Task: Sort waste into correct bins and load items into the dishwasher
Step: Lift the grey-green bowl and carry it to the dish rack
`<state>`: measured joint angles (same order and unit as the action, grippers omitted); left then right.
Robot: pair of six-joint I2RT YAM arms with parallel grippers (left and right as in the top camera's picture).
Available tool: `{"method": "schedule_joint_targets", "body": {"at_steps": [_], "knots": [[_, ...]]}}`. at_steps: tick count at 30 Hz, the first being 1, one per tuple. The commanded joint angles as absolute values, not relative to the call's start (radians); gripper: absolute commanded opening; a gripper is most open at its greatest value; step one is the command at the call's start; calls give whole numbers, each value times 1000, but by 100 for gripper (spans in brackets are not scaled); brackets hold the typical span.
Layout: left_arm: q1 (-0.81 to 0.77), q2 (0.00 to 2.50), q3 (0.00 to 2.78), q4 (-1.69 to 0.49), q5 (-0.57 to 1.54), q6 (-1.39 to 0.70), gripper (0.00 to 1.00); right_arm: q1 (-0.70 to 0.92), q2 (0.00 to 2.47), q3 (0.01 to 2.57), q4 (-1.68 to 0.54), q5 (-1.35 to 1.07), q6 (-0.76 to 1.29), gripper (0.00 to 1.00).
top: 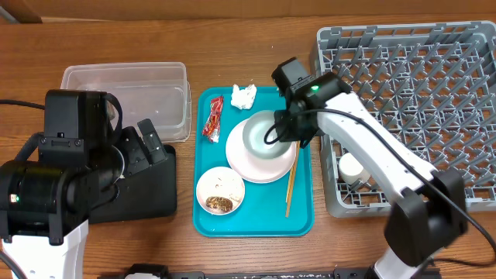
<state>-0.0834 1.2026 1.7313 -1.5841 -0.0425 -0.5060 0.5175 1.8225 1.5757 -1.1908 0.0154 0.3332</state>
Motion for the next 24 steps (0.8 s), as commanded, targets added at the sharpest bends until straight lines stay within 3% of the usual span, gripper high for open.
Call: {"method": "schedule_joint_targets", "body": {"at_steps": [1,11,15,24], "knots": [[-78,1206,1741,-1585,-62,-520,100,514,1700,1619,-1203,227,405,4],[-78,1206,1741,-1585,-62,-520,100,495,1534,1618,-1214,1087,581,4],[-78,1206,1741,-1585,-62,-520,100,420,1554,1604,-1194,1197,580,4],[-78,1206,1741,-1585,-62,-520,100,186,1640,1570,-1093,1189,580,4]]}}
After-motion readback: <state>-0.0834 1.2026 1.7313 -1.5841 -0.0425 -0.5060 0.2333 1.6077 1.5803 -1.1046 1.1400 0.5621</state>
